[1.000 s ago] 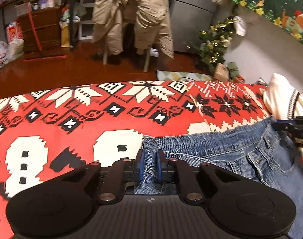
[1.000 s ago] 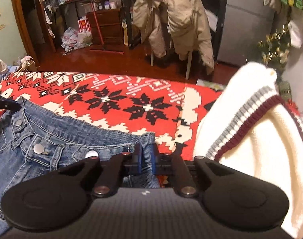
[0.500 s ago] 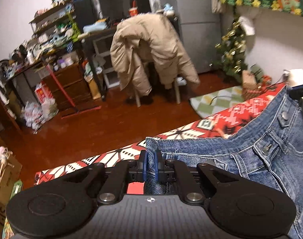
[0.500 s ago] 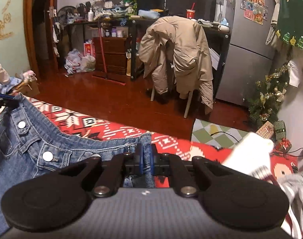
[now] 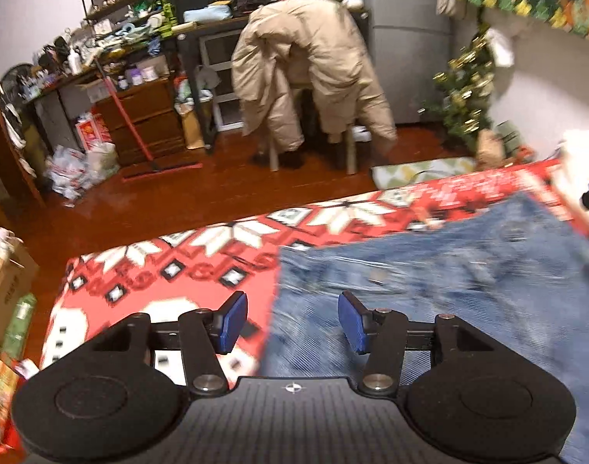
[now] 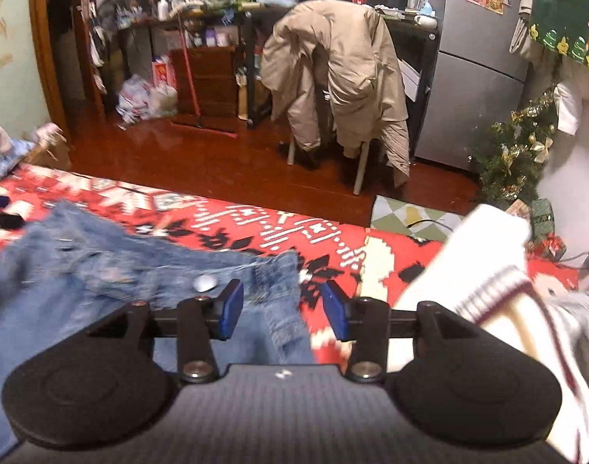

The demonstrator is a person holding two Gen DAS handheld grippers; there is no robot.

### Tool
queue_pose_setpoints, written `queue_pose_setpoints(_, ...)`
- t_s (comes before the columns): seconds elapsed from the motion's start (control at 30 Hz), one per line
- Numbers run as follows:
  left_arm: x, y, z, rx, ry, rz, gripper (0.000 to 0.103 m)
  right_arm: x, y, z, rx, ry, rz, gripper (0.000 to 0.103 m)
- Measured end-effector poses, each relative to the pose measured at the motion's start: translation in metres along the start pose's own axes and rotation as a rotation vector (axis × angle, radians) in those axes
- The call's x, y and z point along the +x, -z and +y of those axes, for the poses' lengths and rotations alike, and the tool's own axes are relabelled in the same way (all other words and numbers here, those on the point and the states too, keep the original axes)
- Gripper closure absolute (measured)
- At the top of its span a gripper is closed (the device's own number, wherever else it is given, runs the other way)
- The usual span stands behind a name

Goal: Fold clothes

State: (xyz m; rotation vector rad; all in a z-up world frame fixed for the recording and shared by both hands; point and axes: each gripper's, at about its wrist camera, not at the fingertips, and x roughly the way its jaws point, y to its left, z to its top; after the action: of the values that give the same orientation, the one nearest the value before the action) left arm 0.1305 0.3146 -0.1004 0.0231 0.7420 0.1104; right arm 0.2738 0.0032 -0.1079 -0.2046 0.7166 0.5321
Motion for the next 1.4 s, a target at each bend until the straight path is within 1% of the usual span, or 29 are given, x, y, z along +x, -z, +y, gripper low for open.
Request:
queue_pose_setpoints(0.1,-0.048,0.012,-0.019,-0.038,0.088,0.003,0.052,-0.055,0.014,0.003,-0.001,-0.017,0.01,0.053)
queue_pose_setpoints(0.23,-0.109,0.034,-0.061,-0.073,0.198,0.004,0.053,-0.132,0.045,0.014,0.047,-0.053,-0.003,0.052)
queue_pose_setpoints(0.3,-0.132,0.046,-0.085,-0.066,0.229,-0.01,0.053,-0.164,0.064,0.017,0.075,-0.06,-0.017,0.052)
queue_pose_setpoints(0.37,-0.149,0.06,-0.109,-0.061,0.232,-0.015,0.053,-0.194,0.086,0.021,0.096,-0.051,-0.033,0.052)
queue_pose_setpoints(0.43,-0.155,0.076,-0.127,-0.126,0.238,0.022,0.053,-0.218,0.107,0.023,0.119,-0.036,-0.047,0.052)
queue_pose_setpoints(0.53,-0.152,0.098,-0.145,-0.224,0.253,0.057,0.054,-0.235,0.139,0.018,0.16,0.009,-0.062,0.052)
queue_pose_setpoints(0.57,-0.148,0.105,-0.15,-0.211,0.23,0.058,0.054,-0.24,0.15,0.016,0.173,0.023,-0.067,0.052)
queue_pose_setpoints(0.6,-0.144,0.111,-0.156,-0.183,0.198,0.056,0.057,-0.246,0.16,0.014,0.187,0.038,-0.072,0.052)
queue_pose_setpoints(0.63,-0.14,0.117,-0.162,-0.154,0.166,0.054,0.061,-0.247,0.17,0.012,0.18,0.055,-0.075,0.052)
queue_pose_setpoints(0.7,-0.129,0.126,-0.169,-0.109,0.144,0.07,0.063,-0.243,0.181,0.006,0.147,0.077,-0.058,0.052)
queue_pose_setpoints(0.73,-0.125,0.13,-0.17,-0.098,0.149,0.074,0.065,-0.24,0.185,0.002,0.133,0.085,-0.048,0.052)
queue_pose_setpoints(0.83,-0.121,0.139,-0.173,-0.07,0.158,0.068,0.066,-0.227,0.197,-0.01,0.114,0.119,-0.007,0.055)
queue_pose_setpoints(0.9,-0.123,0.142,-0.173,-0.072,0.175,0.054,0.067,-0.215,0.202,-0.021,0.12,0.138,0.017,0.055)
queue_pose_setpoints(1.0,-0.124,0.142,-0.168,-0.098,0.199,0.033,0.067,-0.193,0.204,-0.031,0.101,0.14,0.047,0.055)
queue_pose_setpoints(1.07,-0.126,0.141,-0.165,-0.119,0.218,0.021,0.067,-0.178,0.204,-0.032,0.078,0.146,0.074,0.067)
queue_pose_setpoints(1.13,-0.127,0.14,-0.164,-0.127,0.24,0.017,0.067,-0.167,0.205,-0.034,0.077,0.137,0.093,0.072)
queue_pose_setpoints(1.27,-0.128,0.14,-0.173,-0.084,0.244,0.015,0.067,-0.155,0.204,-0.03,0.029,0.138,0.088,0.073)
queue_pose_setpoints(1.4,-0.121,0.138,-0.177,-0.079,0.251,0.029,0.065,-0.148,0.202,-0.03,0.0,0.176,0.08,0.073)
